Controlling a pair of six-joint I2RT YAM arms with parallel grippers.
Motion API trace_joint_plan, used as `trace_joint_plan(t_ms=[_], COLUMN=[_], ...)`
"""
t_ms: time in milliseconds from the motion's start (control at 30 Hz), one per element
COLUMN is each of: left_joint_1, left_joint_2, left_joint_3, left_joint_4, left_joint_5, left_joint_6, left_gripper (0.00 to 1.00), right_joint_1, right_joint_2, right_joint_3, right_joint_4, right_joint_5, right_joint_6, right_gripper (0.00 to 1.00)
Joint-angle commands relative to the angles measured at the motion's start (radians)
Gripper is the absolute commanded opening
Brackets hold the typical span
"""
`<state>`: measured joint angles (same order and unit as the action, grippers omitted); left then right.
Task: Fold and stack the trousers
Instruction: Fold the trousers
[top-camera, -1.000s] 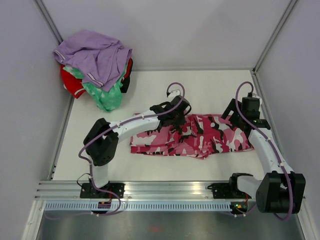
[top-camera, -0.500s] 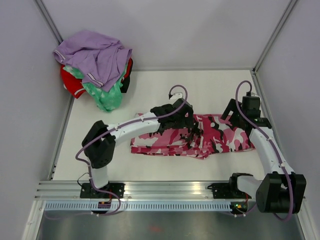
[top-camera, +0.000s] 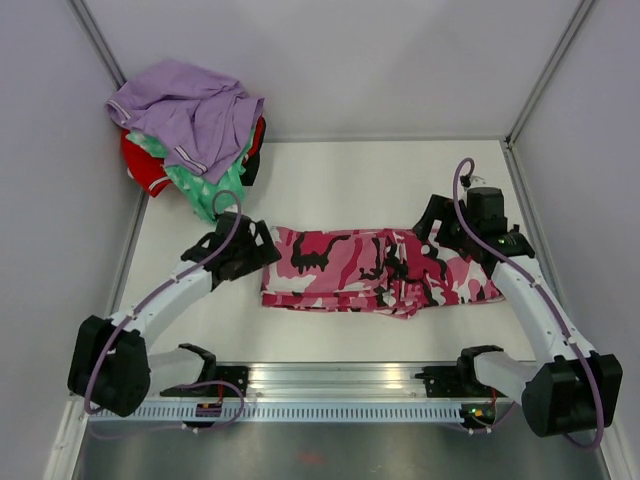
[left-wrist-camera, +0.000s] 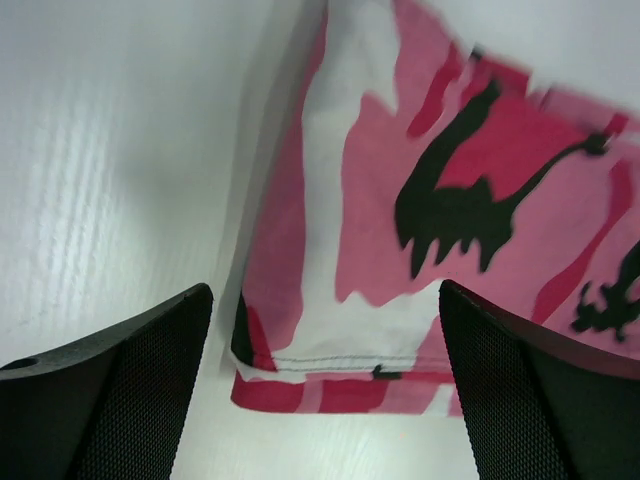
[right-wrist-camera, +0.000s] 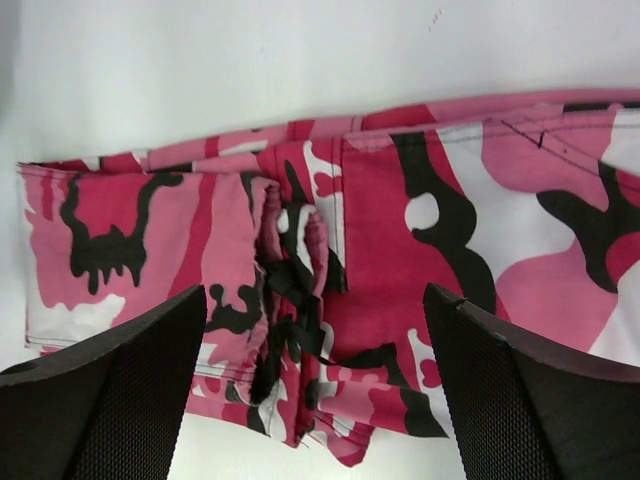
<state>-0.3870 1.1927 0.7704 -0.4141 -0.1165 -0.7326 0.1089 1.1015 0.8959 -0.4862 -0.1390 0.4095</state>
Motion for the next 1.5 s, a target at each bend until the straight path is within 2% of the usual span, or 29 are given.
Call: trace_joint_plan(t_ms=[0, 167, 267, 333, 367, 500, 633, 700, 733, 833, 967, 1100, 1167, 1200, 1233, 1267, 1300, 1333, 1400, 1433, 1467], left_joint_1=[-0.009, -0.006, 0.003, 0.007, 0.008, 0.014, 0.080, 0.178, 0.210, 0.344, 0.376, 0.375, 0.350, 0.326, 0.242, 0.188, 0.124, 0.011, -0.085, -0.183, -0.231], left_joint_2=[0.030, 0.165, 0.218, 0.243, 0.252, 0.251, 0.128, 0.053, -0.020, -0.114, -0.119, -0.108, -0.099, -0.093, -0.090, -0.082, -0.062, -0.042, 0.034, 0.060, 0.086], left_joint_3=[-0.078, -0.120, -0.135, -0.132, -0.132, -0.120, -0.097, -0.082, -0.059, 0.030, 0.182, 0.317, 0.384, 0.403, 0.435, 0.446, 0.455, 0.475, 0.503, 0.526, 0.539], left_joint_4=[0.148, 0.198, 0.254, 0.281, 0.303, 0.290, 0.187, 0.111, 0.089, -0.010, -0.104, -0.164, -0.208, -0.224, -0.235, -0.238, -0.235, -0.232, -0.229, -0.216, -0.204], left_joint_5=[0.182, 0.183, 0.179, 0.210, 0.219, 0.206, 0.160, 0.159, 0.159, 0.147, 0.132, 0.237, 0.250, 0.209, 0.165, 0.125, 0.019, -0.018, -0.090, -0.112, -0.170], left_joint_6=[0.067, 0.078, 0.093, 0.107, 0.113, 0.121, 0.172, 0.200, 0.246, 0.324, 0.372, 0.423, 0.406, 0.391, 0.381, 0.371, 0.340, 0.314, 0.209, 0.184, 0.155], left_gripper=[0.98, 0.94, 0.87, 0.77, 0.70, 0.02, 0.02, 0.02, 0.02, 0.02, 0.02, 0.02, 0.02, 0.02, 0.02, 0.02, 0.02, 0.02, 0.02, 0.02, 0.02], right_joint_1=[0.005, 0.005, 0.005, 0.005, 0.005, 0.005, 0.005, 0.005, 0.008, 0.026, 0.048, 0.049, 0.048, 0.048, 0.037, 0.028, -0.003, -0.024, -0.104, -0.160, -0.198], right_joint_2=[0.011, -0.023, -0.043, -0.052, -0.057, -0.074, -0.072, -0.072, -0.072, -0.062, -0.037, -0.005, 0.024, 0.034, 0.043, 0.061, 0.069, 0.077, 0.093, 0.101, 0.112], right_joint_3=[-0.041, -0.035, -0.025, -0.020, -0.018, -0.005, -0.014, -0.034, -0.057, -0.084, -0.086, -0.068, -0.048, -0.042, -0.029, -0.022, -0.015, -0.005, 0.000, 0.006, 0.012], right_joint_4=[-0.008, -0.058, -0.083, -0.101, -0.107, -0.140, -0.131, -0.103, -0.072, -0.042, -0.019, -0.015, -0.044, -0.054, -0.069, -0.074, -0.071, -0.063, -0.043, -0.025, -0.017], right_joint_5=[0.033, 0.088, 0.098, 0.099, 0.104, 0.176, 0.170, 0.095, 0.076, 0.056, 0.065, 0.097, 0.235, 0.286, 0.373, 0.393, 0.403, 0.403, 0.374, 0.343, 0.301], right_joint_6=[-0.014, -0.028, -0.028, -0.026, -0.025, -0.020, -0.011, 0.008, 0.015, 0.035, 0.049, 0.060, 0.090, 0.098, 0.107, 0.121, 0.124, 0.130, 0.158, 0.166, 0.175], right_gripper=[0.95, 0.96, 0.96, 0.97, 0.97, 0.97, 0.96, 0.95, 0.95, 0.95, 0.95, 0.97, 0.98, 0.98, 0.98, 0.98, 0.98, 0.98, 0.98, 0.98, 0.98])
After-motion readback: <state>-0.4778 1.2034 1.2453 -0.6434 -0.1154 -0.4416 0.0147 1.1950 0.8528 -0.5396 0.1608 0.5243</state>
